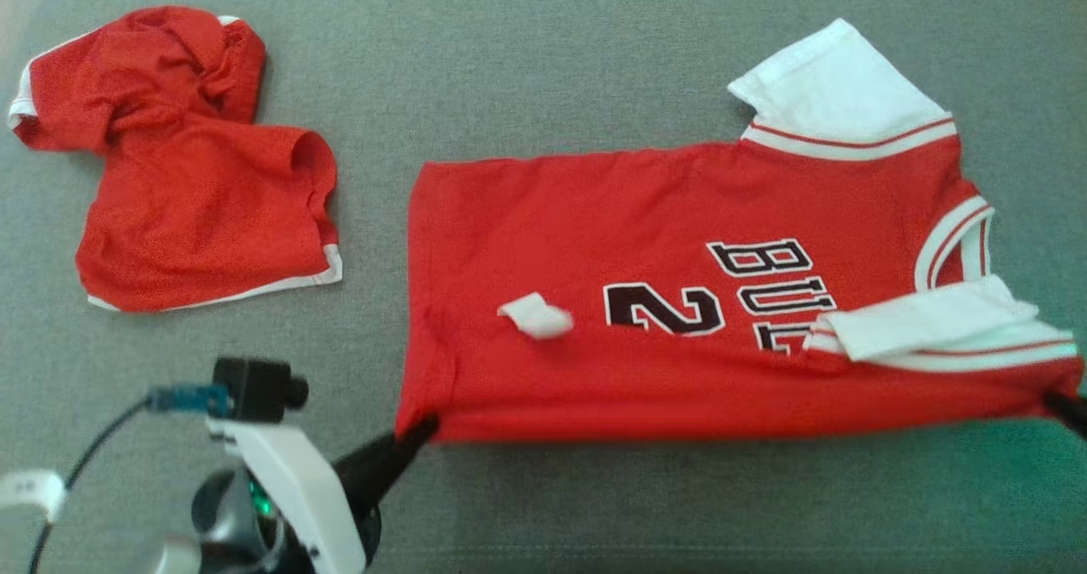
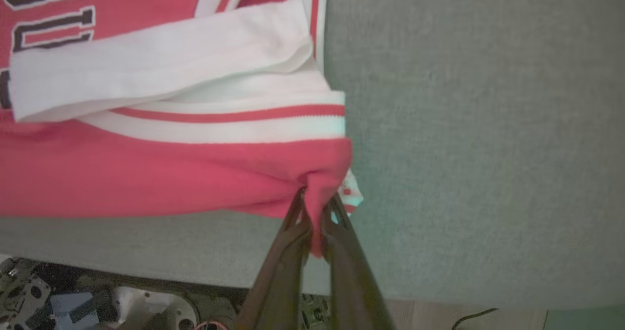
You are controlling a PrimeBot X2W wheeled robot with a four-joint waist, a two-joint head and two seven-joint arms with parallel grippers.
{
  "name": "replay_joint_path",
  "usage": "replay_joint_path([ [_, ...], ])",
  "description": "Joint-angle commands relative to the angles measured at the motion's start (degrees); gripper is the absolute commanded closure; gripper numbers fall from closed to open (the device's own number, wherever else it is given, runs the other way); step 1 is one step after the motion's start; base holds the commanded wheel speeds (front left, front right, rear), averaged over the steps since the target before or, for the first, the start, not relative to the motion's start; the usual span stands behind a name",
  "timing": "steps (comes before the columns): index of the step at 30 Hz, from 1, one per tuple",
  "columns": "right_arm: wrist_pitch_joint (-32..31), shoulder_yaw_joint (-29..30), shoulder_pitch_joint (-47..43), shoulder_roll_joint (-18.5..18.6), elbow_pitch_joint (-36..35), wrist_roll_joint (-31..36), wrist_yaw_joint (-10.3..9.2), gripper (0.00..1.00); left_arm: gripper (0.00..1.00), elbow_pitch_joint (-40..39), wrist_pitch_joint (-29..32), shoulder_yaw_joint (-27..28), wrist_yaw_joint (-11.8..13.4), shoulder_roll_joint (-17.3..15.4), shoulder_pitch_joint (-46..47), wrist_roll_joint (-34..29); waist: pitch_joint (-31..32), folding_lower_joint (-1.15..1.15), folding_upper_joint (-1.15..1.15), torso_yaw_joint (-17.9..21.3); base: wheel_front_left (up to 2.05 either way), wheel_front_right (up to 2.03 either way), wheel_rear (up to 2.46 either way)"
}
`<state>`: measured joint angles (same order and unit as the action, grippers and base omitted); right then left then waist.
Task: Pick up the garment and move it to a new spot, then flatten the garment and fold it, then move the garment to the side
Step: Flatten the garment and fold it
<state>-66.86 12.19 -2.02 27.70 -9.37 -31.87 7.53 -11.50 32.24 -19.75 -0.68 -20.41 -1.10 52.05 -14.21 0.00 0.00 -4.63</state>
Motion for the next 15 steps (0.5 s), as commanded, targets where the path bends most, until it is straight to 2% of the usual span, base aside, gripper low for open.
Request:
replay_joint_path([
  [1,-0.31,0.76,-1.16,2.6,-2.97,0.0,-0.04,1.0,1.0,-2.02,-0.52,2.9,0.67,-1.69,-0.16,0.07,-0.01,0.0,0.0,0.13,0.0,0.0,0.0],
  [4,0.55,-0.25,-3.58,1.24,-3.51,0.77,-0.04,1.0,1.0,-1.25,-1.54,1.55,0.93,-0.83,-2.82,-0.6,0.02,0.0,0.0,0.13,0.0,0.0,0.0],
  [5,0.85,-1.05,-4.21,0.95,-3.6,1.01,-0.04,0.6,1.0,-0.8,-2.05,1.08,1.23,-0.46,-3.36,-1.25,0.03,0.0,0.0,0.07,0.0,0.0,0.0],
  [6,1.37,-2.05,-4.82,1.03,-3.84,1.3,-0.04,0.0,0.89,-0.33,-2.28,0.36,1.38,-0.26,-3.81,-2.0,0.03,0.0,0.0,0.0,0.0,0.0,0.0],
  [7,2.08,-2.62,-5.32,1.2,-3.79,1.64,-0.04,0.0,0.58,0.09,-2.43,-0.29,1.56,-0.12,-4.17,-2.7,-0.01,0.0,0.0,-0.09,0.0,0.0,0.0],
  [8,2.89,-3.09,-5.67,1.51,-3.84,1.95,-0.04,0.0,0.03,0.38,-2.68,-0.76,1.72,-0.03,-4.38,-3.4,-0.09,0.0,0.0,-0.17,0.0,0.0,0.0],
  [9,3.43,-3.27,-5.92,1.89,-3.85,1.94,-0.04,0.0,0.0,0.52,-2.93,-1.07,1.86,-0.12,-4.52,-4.12,-0.19,0.0,0.0,-0.23,0.0,0.0,0.0],
  [12,4.84,-2.36,-5.23,4.25,-4.69,1.55,-0.04,0.0,0.0,-0.09,-4.13,-0.82,2.84,-1.44,-4.32,-7.2,-0.74,0.0,0.0,-0.36,0.0,0.0,0.0],
  [15,6.07,-0.16,-0.72,6.28,-6.6,0.46,-0.04,0.0,0.0,-2.21,-5.21,0.37,4.44,-2.93,-2.3,-10.62,-2.14,0.0,0.0,-0.51,0.0,0.0,0.0],
])
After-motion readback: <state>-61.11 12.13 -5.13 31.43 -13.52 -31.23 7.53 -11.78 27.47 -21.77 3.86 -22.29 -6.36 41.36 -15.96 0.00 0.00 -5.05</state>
